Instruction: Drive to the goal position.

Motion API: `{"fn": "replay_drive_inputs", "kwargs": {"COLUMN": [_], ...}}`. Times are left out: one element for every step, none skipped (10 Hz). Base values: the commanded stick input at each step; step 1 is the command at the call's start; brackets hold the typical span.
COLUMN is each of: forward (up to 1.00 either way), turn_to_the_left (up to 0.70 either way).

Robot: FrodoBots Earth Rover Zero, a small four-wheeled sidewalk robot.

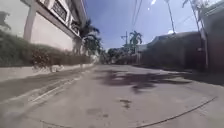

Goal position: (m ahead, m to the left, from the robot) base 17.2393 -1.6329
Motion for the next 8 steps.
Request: {"fn": "replay_drive_inputs", "kwargs": {"forward": [1.00, 1.00, 1.00, 1.00, 1.00, 1.00, 1.00, 1.00], "turn_to_the_left": [-0.01, -0.01, -0.02, -0.01, 0.01, 0.01, 0.01, 0.01]}}
